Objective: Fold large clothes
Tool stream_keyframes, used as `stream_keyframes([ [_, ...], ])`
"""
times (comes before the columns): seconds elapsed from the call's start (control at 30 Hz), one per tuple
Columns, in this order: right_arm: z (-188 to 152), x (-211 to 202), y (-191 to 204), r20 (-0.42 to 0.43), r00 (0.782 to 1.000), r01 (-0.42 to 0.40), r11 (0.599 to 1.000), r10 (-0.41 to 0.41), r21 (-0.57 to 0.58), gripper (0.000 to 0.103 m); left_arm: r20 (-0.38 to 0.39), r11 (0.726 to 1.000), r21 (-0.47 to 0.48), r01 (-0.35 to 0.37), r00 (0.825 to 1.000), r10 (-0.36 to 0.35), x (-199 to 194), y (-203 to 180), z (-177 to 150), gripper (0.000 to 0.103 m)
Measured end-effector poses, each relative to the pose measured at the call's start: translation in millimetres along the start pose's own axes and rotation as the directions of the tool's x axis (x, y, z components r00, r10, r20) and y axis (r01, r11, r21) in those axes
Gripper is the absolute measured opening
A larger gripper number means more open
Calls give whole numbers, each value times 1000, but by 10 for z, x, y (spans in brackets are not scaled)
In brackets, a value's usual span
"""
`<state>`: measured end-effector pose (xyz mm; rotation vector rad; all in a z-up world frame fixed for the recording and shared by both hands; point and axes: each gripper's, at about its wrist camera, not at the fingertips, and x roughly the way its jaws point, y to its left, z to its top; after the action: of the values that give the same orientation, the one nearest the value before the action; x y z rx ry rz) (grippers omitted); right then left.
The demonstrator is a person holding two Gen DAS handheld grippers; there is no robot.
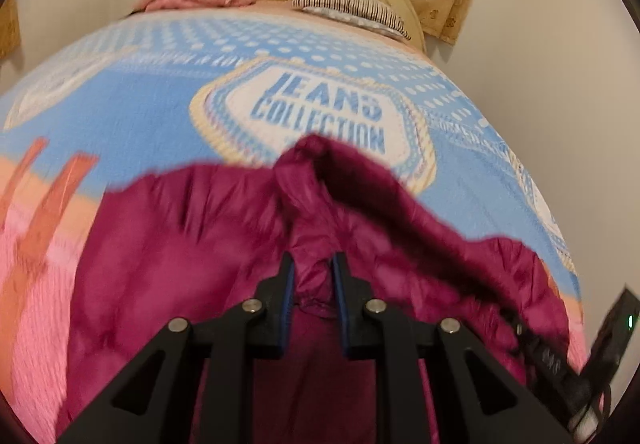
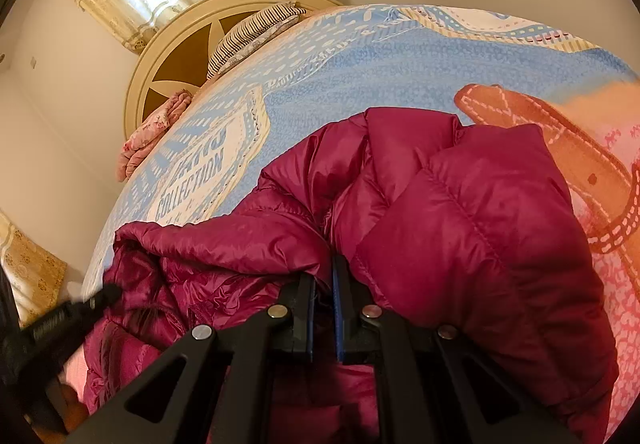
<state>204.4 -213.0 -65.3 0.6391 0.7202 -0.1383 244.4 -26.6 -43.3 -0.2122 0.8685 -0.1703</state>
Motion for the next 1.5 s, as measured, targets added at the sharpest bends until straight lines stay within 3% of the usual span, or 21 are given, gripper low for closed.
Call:
stream_keyframes([
  [0.17,1,8,-8,-2,1000,2,1000,-2,-4,5,17,1000,17,-10,1000,9,86,35,-362,19],
  [0.3,19,25,-20,-18,1000,-11,1000,11,8,8,21,994,-88,70,997,-68,138,213,-339,23],
  [0.4,173,-20,-108,-57,995,-78,993,84,90,8,35,987,-119,108,994,-104,113,269,-350,23],
  [0.47,311,-248,-205,30,993,-119,981,115,151,8,38,984,-130,123,992,-119,114,294,-357,22],
  [0.57,507,-643,-193,171,985,-26,986,-3,165,9,40,983,-132,129,991,-125,108,301,-368,22],
  [0.6,566,-705,-107,180,983,3,991,-27,134,9,41,983,-131,129,991,-124,105,296,-370,22],
  [0.77,720,-538,592,111,994,9,997,0,-82,9,45,983,-130,130,991,-125,101,291,-371,22],
  [0.83,766,-322,840,52,999,-11,994,17,-112,9,45,983,-129,130,991,-125,80,305,-402,23],
  [0.9,743,-6,997,-70,998,-3,990,-7,-140,9,45,982,-132,134,991,-129,84,315,-402,23],
  [0.97,578,225,1017,-182,981,43,986,-72,-162,9,46,981,-136,139,990,-134,100,329,-399,23],
  [1.07,251,403,807,-262,948,127,969,-182,-213,9,46,980,-139,145,989,-140,108,343,-399,23],
  [1.1,148,457,700,-270,942,138,966,-197,-220,9,45,980,-138,146,989,-141,112,342,-399,23],
  [1.17,23,393,578,-176,977,77,967,-122,-243,8,44,980,-134,146,989,-141,101,352,-398,23],
  [1.2,-15,387,581,-146,982,74,958,-118,-276,8,41,983,-120,138,990,-134,70,328,-391,23],
  [1.27,-104,386,647,-90,985,110,931,-150,-347,8,19,993,-49,107,994,-107,-46,257,-347,23],
  [1.37,-165,387,720,-61,980,152,907,-191,-392,8,82,996,24,83,993,-85,-405,194,-256,24],
  [1.47,-178,381,703,-51,980,155,906,-190,-393,8,141,993,13,115,983,-116,-683,205,-30,44],
  [1.5,-169,378,696,-50,981,153,908,-187,-390,8,178,994,7,106,978,-105,-757,183,93,56],
])
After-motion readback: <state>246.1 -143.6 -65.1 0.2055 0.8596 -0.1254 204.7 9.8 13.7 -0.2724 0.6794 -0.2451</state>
